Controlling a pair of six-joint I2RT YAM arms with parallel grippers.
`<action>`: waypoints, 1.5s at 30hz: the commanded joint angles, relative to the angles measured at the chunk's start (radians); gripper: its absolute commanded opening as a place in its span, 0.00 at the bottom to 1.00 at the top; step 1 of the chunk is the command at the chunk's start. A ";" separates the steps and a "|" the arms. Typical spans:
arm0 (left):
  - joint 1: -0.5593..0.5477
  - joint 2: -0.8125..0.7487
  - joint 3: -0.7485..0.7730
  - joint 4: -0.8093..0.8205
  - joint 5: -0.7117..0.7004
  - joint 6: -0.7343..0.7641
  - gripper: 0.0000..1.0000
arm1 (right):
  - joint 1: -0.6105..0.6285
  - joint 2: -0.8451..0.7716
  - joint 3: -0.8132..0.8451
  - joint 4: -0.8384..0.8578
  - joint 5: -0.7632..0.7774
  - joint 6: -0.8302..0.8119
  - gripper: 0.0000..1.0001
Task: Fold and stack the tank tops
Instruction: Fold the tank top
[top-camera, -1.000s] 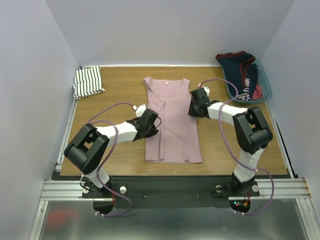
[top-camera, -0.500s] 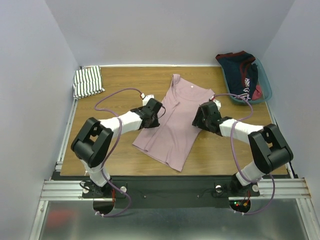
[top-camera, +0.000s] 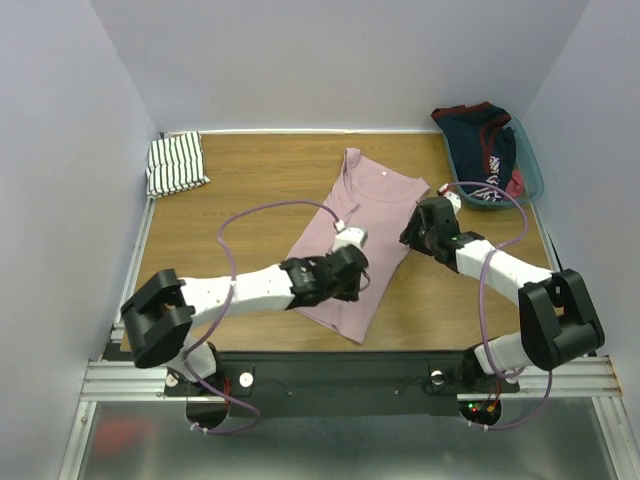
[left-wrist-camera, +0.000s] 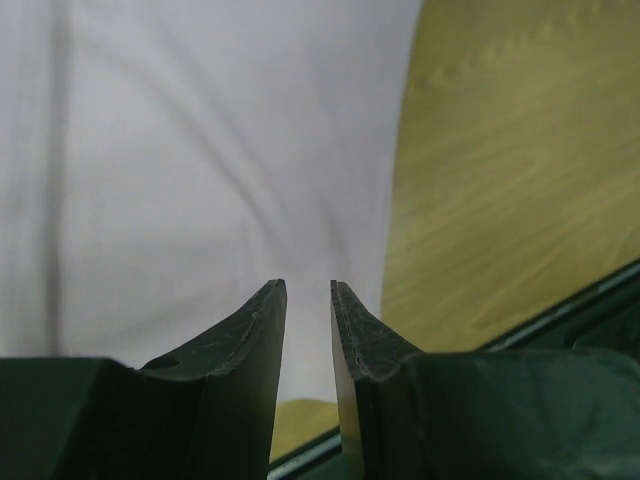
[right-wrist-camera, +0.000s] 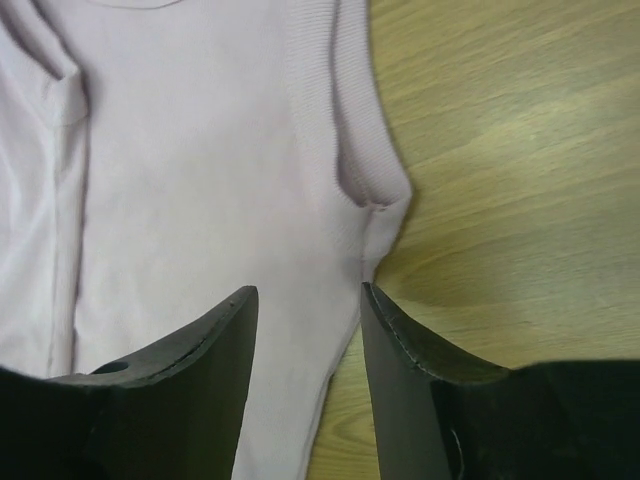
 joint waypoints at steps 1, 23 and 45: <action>-0.122 0.084 0.011 -0.040 -0.034 -0.060 0.36 | -0.045 0.019 -0.020 -0.029 0.013 -0.020 0.50; -0.343 0.307 0.183 -0.221 -0.169 -0.130 0.44 | -0.076 0.158 0.046 0.005 0.030 -0.043 0.48; -0.378 0.362 0.228 -0.259 -0.172 -0.126 0.41 | -0.094 0.164 0.077 0.040 0.020 -0.060 0.43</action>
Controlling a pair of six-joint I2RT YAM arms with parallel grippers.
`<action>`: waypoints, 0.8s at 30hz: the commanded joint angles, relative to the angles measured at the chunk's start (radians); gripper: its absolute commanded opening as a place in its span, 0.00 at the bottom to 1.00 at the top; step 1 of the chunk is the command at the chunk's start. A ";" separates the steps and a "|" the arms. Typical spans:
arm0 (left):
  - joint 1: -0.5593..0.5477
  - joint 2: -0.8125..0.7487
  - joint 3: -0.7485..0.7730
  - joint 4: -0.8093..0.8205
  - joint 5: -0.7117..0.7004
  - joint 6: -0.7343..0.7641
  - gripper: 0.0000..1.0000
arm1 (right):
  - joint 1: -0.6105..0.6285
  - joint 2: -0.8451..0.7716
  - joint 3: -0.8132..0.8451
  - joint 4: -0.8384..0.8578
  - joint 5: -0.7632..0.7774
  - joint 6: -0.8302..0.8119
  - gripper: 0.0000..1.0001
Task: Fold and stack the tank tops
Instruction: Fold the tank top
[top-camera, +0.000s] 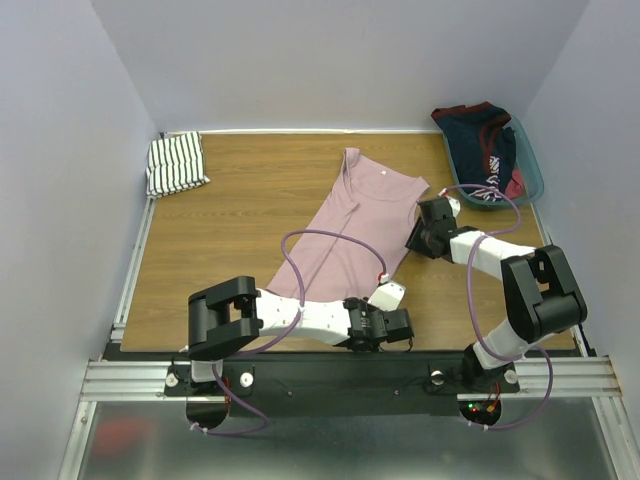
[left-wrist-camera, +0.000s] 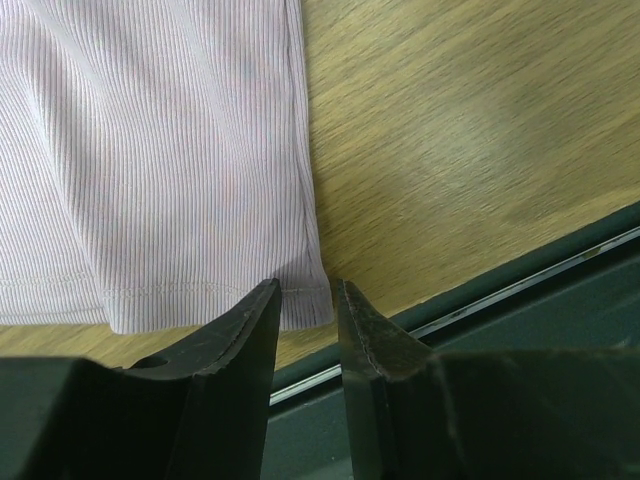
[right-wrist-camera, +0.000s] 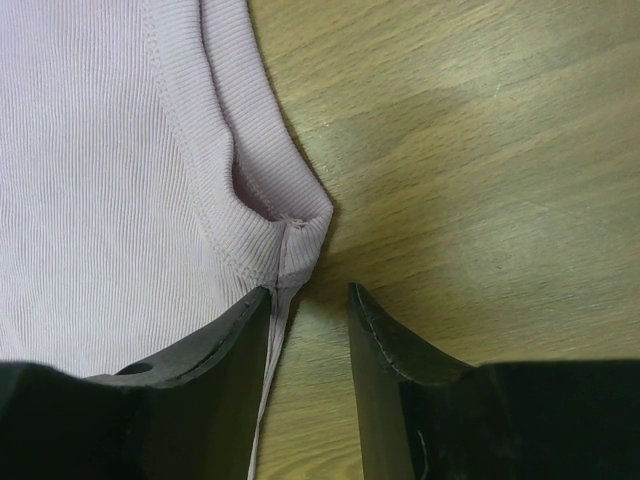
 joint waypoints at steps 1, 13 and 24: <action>-0.012 -0.006 0.031 -0.013 -0.016 0.002 0.41 | -0.014 -0.004 0.047 0.057 0.021 -0.018 0.44; -0.013 0.008 0.025 0.007 0.013 0.013 0.35 | -0.016 -0.008 0.060 0.055 0.023 -0.022 0.46; -0.013 0.045 0.048 0.036 0.017 0.030 0.21 | -0.017 -0.011 0.049 0.063 0.014 -0.027 0.50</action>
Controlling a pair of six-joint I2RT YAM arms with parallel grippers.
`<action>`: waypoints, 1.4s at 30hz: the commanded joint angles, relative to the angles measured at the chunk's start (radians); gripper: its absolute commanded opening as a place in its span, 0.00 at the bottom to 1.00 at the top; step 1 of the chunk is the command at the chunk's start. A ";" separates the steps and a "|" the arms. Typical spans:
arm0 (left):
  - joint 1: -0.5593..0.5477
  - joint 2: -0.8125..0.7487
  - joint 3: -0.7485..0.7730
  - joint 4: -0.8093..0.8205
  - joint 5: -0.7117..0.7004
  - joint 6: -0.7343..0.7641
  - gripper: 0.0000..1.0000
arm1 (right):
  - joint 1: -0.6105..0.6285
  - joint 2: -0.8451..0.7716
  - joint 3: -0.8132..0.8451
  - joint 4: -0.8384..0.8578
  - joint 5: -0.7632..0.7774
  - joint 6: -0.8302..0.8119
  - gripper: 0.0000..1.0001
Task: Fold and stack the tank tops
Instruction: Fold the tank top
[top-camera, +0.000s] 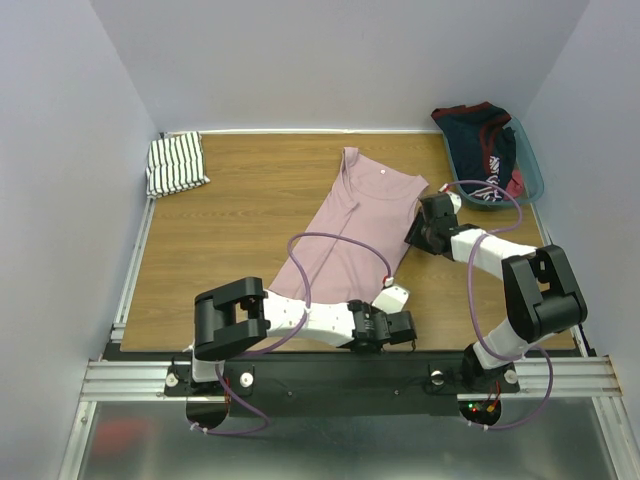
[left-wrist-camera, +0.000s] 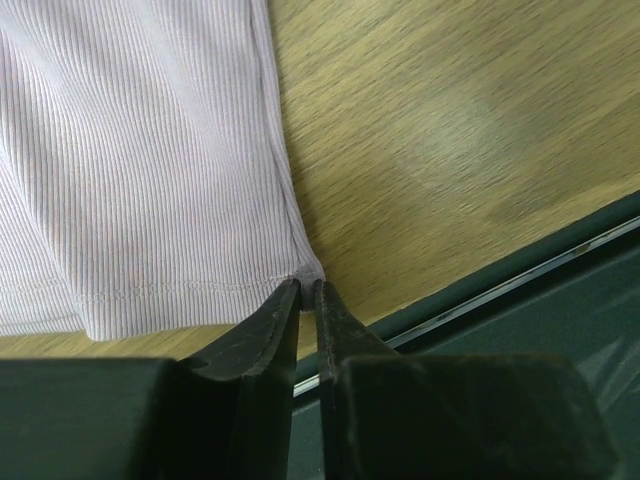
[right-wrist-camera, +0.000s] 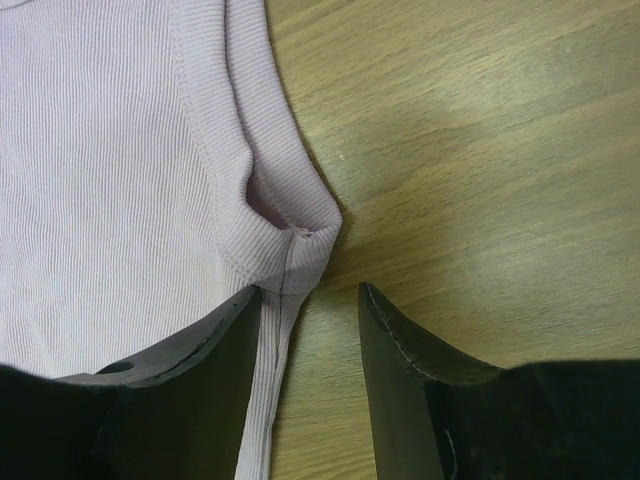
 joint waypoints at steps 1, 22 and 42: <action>-0.007 0.012 0.041 0.005 -0.010 0.010 0.20 | -0.009 -0.016 0.029 0.045 0.012 -0.016 0.51; -0.007 -0.108 0.052 0.013 -0.013 0.007 0.00 | -0.007 0.025 0.058 0.056 0.034 -0.028 0.48; 0.019 -0.217 -0.077 0.168 0.055 0.003 0.00 | -0.007 -0.004 0.121 0.011 0.095 -0.088 0.20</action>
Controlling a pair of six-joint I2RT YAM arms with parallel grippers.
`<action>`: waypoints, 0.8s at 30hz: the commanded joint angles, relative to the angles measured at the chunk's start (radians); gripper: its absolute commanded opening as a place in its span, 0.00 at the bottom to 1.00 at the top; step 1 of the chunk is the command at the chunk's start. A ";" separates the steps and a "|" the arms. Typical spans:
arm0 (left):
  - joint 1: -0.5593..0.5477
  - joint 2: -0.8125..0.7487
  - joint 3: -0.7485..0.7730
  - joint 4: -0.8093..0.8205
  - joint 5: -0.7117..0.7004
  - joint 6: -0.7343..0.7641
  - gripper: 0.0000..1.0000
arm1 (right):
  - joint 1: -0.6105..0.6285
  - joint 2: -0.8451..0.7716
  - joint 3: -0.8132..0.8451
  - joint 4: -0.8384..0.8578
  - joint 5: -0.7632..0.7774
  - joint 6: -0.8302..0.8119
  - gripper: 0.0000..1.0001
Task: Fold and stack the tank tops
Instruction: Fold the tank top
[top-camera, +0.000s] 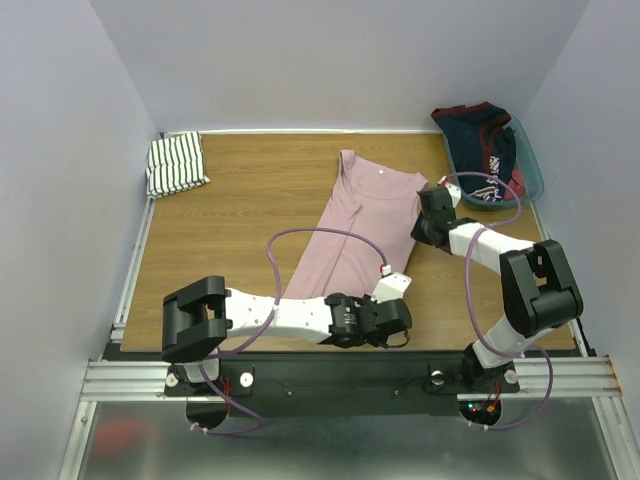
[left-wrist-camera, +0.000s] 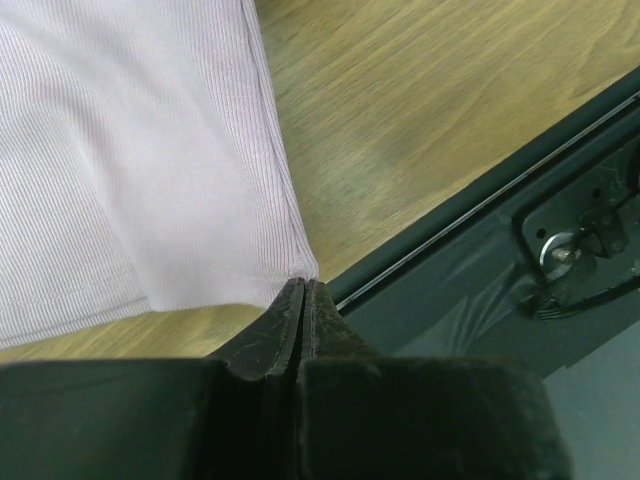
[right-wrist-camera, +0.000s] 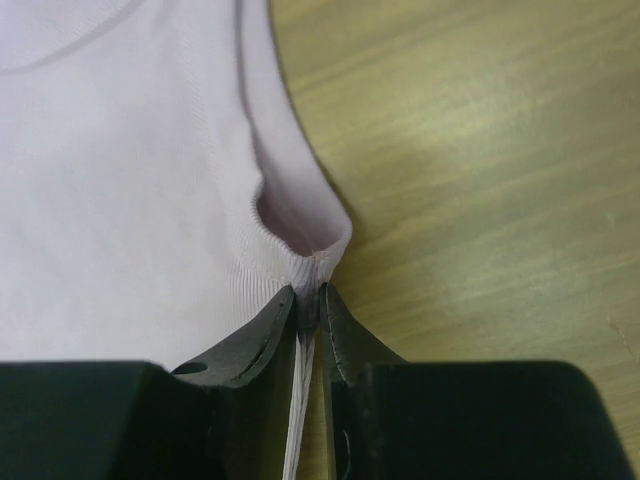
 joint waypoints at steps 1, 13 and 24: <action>0.027 -0.064 -0.051 0.061 0.018 -0.011 0.00 | -0.007 -0.035 0.090 0.002 0.014 -0.042 0.20; 0.170 -0.236 -0.312 0.273 0.116 -0.071 0.00 | 0.023 0.069 0.241 -0.036 -0.030 -0.034 0.19; 0.276 -0.308 -0.444 0.298 0.171 -0.071 0.00 | 0.111 0.265 0.462 -0.092 0.027 -0.029 0.19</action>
